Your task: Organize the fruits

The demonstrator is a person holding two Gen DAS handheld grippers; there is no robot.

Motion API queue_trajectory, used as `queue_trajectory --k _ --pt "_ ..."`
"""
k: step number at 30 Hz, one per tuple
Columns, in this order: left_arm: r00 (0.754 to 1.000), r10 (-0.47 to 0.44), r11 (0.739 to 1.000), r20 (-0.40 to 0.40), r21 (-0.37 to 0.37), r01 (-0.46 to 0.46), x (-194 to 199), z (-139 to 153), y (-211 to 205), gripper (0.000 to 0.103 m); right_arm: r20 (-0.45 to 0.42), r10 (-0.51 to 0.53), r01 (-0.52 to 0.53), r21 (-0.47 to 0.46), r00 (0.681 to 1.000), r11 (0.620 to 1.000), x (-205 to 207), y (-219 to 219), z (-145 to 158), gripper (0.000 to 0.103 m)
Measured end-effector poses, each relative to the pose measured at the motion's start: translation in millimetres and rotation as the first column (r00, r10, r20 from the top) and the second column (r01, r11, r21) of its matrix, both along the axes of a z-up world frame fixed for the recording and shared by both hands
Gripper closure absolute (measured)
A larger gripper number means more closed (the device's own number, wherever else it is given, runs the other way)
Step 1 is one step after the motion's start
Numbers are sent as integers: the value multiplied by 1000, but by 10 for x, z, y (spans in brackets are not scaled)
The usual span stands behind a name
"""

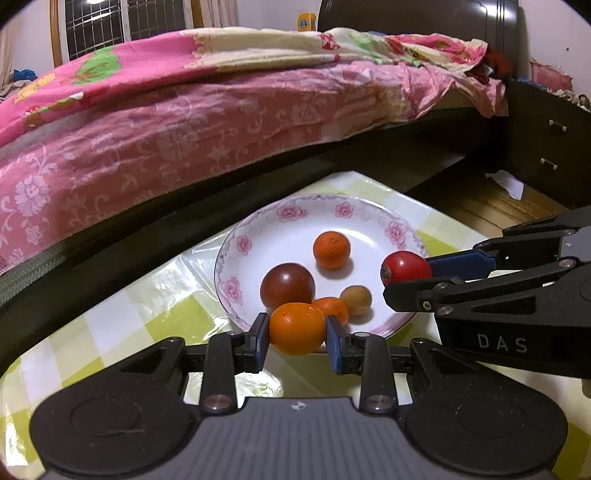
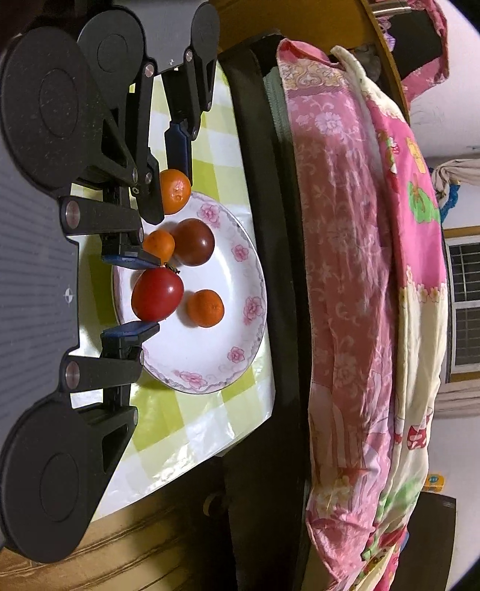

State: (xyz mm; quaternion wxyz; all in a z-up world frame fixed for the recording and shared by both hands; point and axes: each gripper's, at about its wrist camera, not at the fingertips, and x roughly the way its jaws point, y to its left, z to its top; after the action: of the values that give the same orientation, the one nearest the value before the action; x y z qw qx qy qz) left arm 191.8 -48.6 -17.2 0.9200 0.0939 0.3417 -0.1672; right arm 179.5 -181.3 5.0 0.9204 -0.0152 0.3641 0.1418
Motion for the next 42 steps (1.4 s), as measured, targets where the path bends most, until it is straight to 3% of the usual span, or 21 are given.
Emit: queue_trajectory --k 15,42 --pt "999 -42 999 19 21 42 148 -83 -69 64 -33 9 -10 -43 999 999 307 -40 -189 76" --pt "997 -69 997 40 31 68 227 -138 -98 58 6 -2 2 -62 1000 998 396 -42 -211 72"
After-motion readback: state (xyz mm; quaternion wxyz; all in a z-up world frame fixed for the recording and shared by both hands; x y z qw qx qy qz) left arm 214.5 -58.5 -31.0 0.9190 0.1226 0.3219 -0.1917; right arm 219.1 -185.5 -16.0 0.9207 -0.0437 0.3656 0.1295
